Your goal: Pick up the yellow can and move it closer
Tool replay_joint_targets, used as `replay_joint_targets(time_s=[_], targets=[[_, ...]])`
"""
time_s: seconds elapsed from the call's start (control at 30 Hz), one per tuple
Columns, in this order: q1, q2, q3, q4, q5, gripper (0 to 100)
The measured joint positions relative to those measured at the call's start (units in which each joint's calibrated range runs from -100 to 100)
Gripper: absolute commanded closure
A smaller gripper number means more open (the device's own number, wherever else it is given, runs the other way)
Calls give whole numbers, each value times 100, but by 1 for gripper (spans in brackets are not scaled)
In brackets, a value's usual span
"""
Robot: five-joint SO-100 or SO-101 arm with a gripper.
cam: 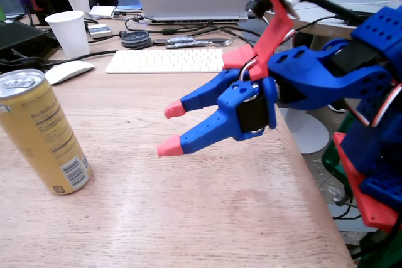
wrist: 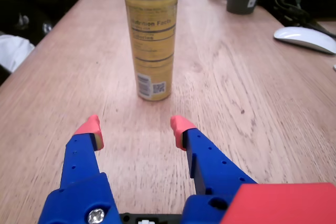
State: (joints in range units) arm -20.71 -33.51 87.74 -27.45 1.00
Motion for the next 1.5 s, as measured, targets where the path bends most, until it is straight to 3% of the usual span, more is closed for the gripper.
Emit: replay_joint_targets(time_s=[0.07,0.2,0.4,0.57,0.67,0.87,1.5], targets=[[0,17,-9,0,0,68],[0,259,-99,0,0,51],[38,1565,-1380,0,-10,37],[66,1773,-1560,0,-10,28],[432,1946,-1668,-282,-10,28],[432,4306,-2633,-2874,15,29],[798,6995,-6501,-2899,20,29]])
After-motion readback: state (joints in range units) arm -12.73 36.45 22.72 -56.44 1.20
